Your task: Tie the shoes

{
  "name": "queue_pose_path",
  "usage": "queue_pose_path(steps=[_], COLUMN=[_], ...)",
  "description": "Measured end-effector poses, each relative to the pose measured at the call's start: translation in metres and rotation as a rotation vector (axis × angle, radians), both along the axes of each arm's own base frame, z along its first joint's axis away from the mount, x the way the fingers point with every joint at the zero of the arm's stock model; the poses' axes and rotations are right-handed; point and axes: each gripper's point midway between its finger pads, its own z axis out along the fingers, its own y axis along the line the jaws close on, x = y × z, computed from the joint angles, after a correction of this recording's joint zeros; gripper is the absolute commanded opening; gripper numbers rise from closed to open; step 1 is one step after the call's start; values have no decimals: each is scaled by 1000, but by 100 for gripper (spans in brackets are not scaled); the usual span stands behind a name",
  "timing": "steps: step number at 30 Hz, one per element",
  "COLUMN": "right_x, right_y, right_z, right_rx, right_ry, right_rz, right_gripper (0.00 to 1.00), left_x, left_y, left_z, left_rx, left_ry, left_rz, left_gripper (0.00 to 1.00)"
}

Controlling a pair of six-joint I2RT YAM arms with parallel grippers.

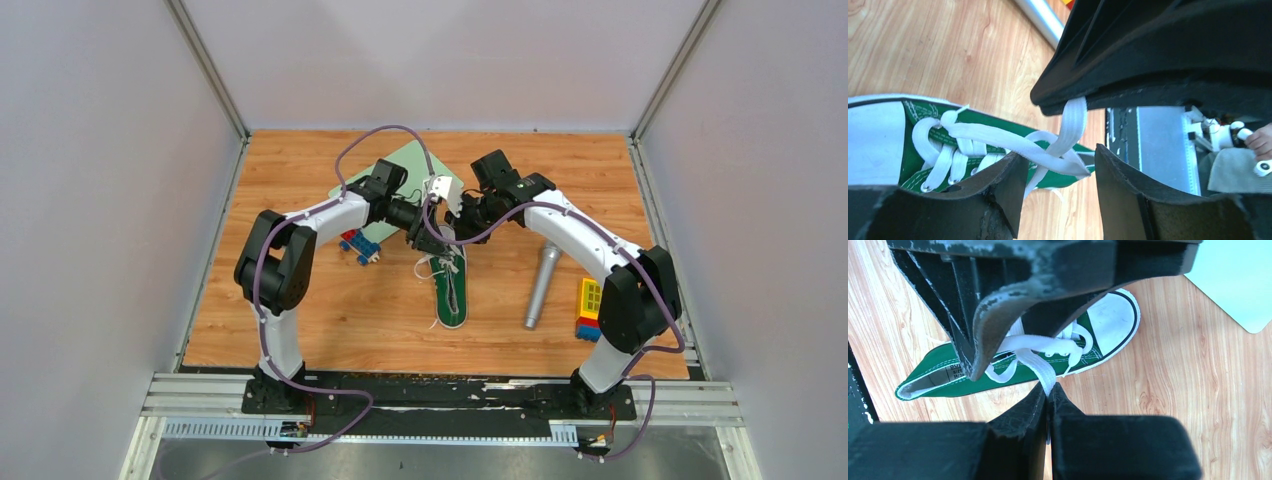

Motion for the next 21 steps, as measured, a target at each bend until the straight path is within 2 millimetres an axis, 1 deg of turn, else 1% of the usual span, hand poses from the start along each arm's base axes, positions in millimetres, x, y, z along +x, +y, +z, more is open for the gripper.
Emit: queue_pose_path(steps=[3, 11, 13, 14, 15, 16, 19, 21], right_x=[0, 2, 2, 2, 2, 3, 2, -6], right_y=[0, -2, -2, -2, -3, -3, -3, -1], right_z=[0, 0, 0, 0, -1, 0, 1, 3], right_rx=[-2, -7, -7, -7, -8, -7, 2, 27], right_ry=[-1, -4, -4, -4, -4, -3, 2, 18], right_rz=[-2, -9, -9, -10, -12, -13, -12, 14], right_gripper=[5, 5, 5, 4, 4, 4, 5, 6], left_x=[-3, -9, -10, -10, -9, -9, -5, 0], left_y=[5, 12, 14, 15, 16, 16, 19, 21], left_z=[-9, -20, -23, -24, -25, -26, -30, -34], left_rx=[26, 51, 60, 67, 74, 81, 109, 139], left_ry=[-29, -84, -95, -100, -109, -117, -136, -146], left_rz=[-13, -46, -52, -54, -55, -55, -43, -25], left_gripper=[50, 36, 31, 25, 23, 17, 6, 1])
